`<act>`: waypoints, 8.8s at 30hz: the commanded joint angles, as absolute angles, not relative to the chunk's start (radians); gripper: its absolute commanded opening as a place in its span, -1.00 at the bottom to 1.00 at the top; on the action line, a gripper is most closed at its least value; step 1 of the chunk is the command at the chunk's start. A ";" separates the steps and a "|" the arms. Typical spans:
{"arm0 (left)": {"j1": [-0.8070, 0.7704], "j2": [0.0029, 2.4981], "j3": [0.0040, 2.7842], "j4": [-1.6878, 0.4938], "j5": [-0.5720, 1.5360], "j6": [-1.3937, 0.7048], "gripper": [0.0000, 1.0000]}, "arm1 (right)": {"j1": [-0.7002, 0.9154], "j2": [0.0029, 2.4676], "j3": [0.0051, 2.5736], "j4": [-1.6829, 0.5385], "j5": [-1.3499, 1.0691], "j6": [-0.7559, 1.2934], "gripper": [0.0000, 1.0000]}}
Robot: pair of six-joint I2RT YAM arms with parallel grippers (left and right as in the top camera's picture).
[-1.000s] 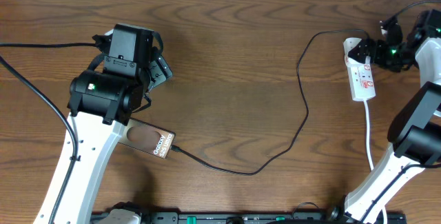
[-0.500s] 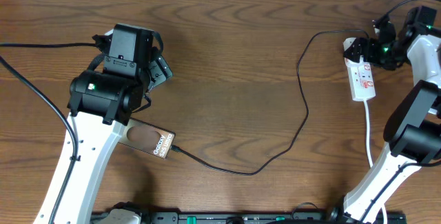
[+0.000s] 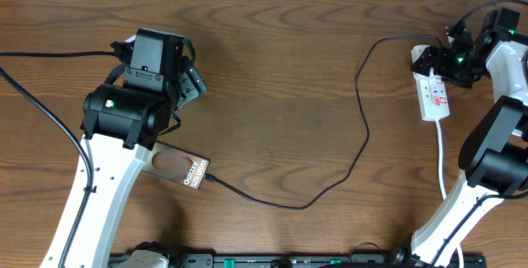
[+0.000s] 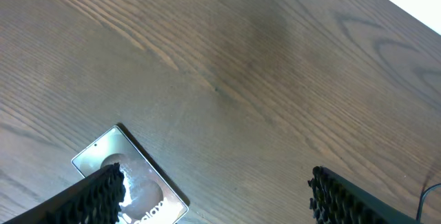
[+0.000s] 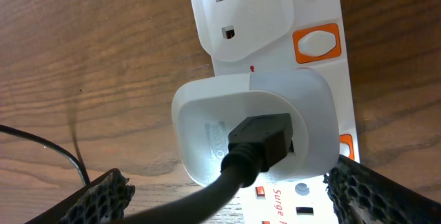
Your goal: Plug charger to phone and switch on socket
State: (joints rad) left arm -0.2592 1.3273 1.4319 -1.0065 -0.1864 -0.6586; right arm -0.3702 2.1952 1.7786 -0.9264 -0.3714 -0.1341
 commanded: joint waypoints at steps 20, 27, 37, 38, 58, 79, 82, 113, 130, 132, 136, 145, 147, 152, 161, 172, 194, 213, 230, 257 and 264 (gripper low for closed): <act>-0.261 1.333 1.444 -1.010 -0.202 -0.671 0.70 | -0.358 2.213 1.667 -0.820 -0.420 -0.128 0.88; -0.261 1.333 1.444 -1.009 -0.202 -0.671 0.70 | -0.358 2.213 1.666 -0.822 -0.481 -0.089 0.89; -0.261 1.333 1.444 -1.009 -0.202 -0.671 0.70 | -0.341 2.213 1.666 -0.866 -0.490 -0.059 0.87; -0.261 1.333 1.444 -1.009 -0.202 -0.671 0.70 | -0.339 2.213 1.666 -0.868 -0.494 -0.059 0.86; -0.261 1.333 1.444 -1.017 -0.203 -0.671 0.70 | -0.288 2.212 1.670 -0.854 -0.506 -0.060 0.79; -0.261 1.333 1.444 -1.016 -0.203 -0.671 0.70 | -0.313 1.677 1.822 -1.126 0.054 0.328 0.99; -0.261 1.333 1.444 -1.016 -0.203 -0.671 0.70 | -0.313 1.556 1.822 -1.193 0.058 0.385 0.98; -0.261 1.333 1.444 -1.016 -0.203 -0.671 0.70 | -0.313 1.224 1.821 -1.336 0.057 0.433 0.98; -0.261 1.333 1.444 -1.017 -0.203 -0.671 0.70 | -0.313 1.224 1.821 -1.336 0.057 0.433 0.98; -0.261 1.333 1.444 -1.017 -0.203 -0.670 0.70 | -0.313 1.224 1.821 -1.336 0.057 0.433 0.99; -0.260 1.332 1.441 -1.039 -0.207 -0.628 0.70 | -0.313 1.224 1.821 -1.336 0.057 0.433 0.98; -0.260 1.051 1.148 -0.851 -0.316 -0.619 0.70 | -0.313 1.224 1.821 -1.336 0.057 0.433 0.99; -0.259 0.933 1.011 -0.706 -0.317 -0.618 0.70 | -0.313 1.224 1.821 -1.336 0.057 0.433 0.99; -0.231 0.635 0.646 -0.273 -0.315 -0.618 0.70 | -0.313 1.224 1.821 -1.336 0.057 0.433 0.99; -0.101 0.295 0.199 0.193 -0.223 -0.523 0.70 | -0.313 1.224 1.821 -1.336 0.057 0.433 0.99; 0.031 0.096 0.112 0.163 -0.036 -0.268 0.70 | -0.313 1.224 1.821 -1.336 0.057 0.433 0.98; 0.113 0.001 0.004 -0.064 0.128 0.051 0.70 | -0.313 1.224 1.821 -1.336 0.057 0.433 0.99; 0.113 0.005 0.004 -0.063 0.127 0.033 0.70 | -0.313 1.224 1.821 -1.336 0.057 0.433 0.99; 0.113 0.005 0.004 -0.062 0.127 0.033 0.70 | -0.313 1.224 1.821 -1.336 0.057 0.433 0.99; 0.113 0.005 0.004 -0.063 0.127 0.033 0.70 | -0.083 0.736 0.593 0.005 0.054 0.454 0.99; 0.113 0.005 0.004 -0.062 0.127 0.033 0.70 | 0.001 0.583 0.266 0.347 0.054 0.269 0.98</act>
